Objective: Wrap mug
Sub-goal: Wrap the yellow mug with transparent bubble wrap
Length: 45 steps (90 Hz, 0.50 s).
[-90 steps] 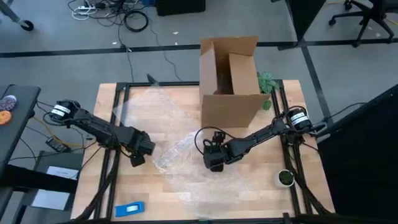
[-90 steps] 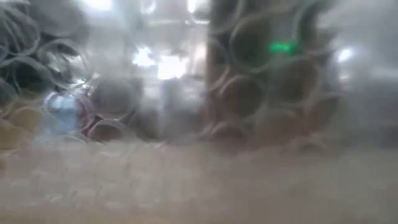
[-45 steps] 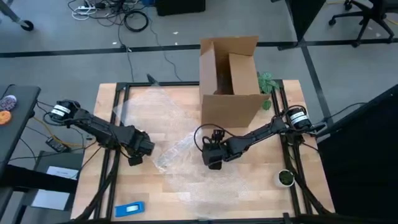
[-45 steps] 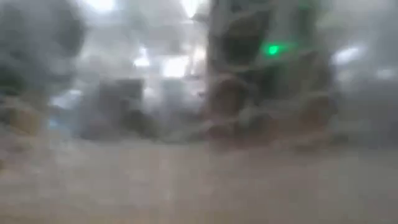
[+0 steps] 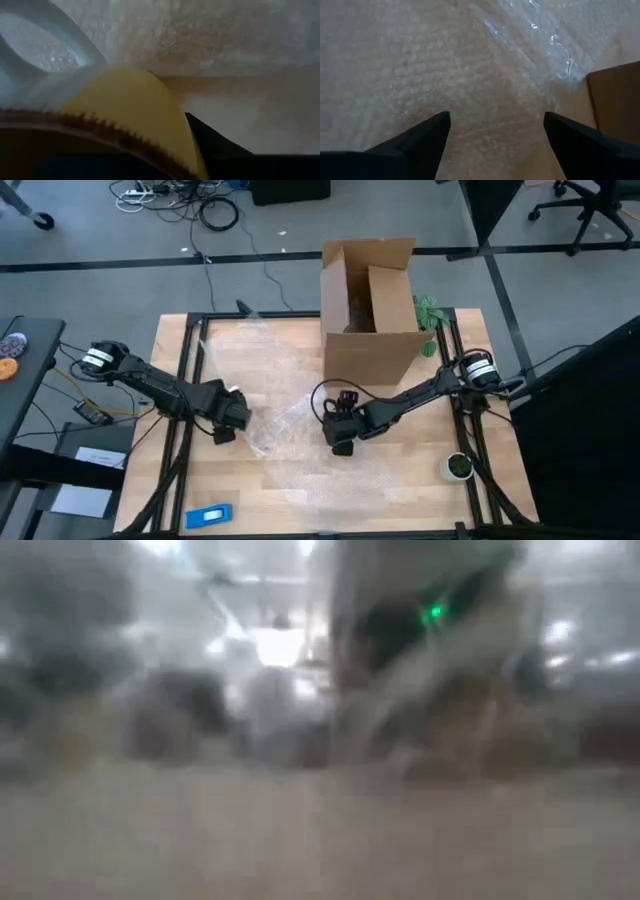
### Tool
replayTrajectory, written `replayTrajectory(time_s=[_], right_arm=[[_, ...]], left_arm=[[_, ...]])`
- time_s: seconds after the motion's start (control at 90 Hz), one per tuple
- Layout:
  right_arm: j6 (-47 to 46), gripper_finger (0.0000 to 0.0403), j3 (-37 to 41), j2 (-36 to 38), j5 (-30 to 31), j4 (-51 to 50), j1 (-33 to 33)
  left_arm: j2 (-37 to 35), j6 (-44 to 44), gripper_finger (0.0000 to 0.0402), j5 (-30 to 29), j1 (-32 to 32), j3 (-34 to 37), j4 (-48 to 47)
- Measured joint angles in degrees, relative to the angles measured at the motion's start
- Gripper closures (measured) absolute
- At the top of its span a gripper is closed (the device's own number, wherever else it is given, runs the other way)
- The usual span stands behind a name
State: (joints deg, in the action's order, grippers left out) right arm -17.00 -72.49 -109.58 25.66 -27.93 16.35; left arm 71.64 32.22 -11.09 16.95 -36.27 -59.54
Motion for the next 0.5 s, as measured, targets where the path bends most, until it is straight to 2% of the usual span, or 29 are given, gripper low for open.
replayTrajectory(time_s=[0.122,0.311,0.422,0.5], right_arm=[[-0.5,0.0111,-1.1,0.0,0.1,-2.5,0.4],[-5.4,0.0124,-4.9,0.0,2.0,-11.7,0.5],[-6.6,0.0129,-5.6,0.0,2.0,-13.0,0.9],[-6.7,0.0131,-5.6,0.0,1.8,-12.9,1.6]], left_arm=[[0.0,-1.6,0.0389,-2.4,-0.8,0.0,2.0],[0.0,-3.8,0.0389,-4.4,-2.4,-1.1,1.4],[0.0,-6.5,0.0389,-4.4,-3.5,-4.5,-0.3],[0.0,-7.5,0.0389,-4.2,-3.5,-8.4,-5.3]])
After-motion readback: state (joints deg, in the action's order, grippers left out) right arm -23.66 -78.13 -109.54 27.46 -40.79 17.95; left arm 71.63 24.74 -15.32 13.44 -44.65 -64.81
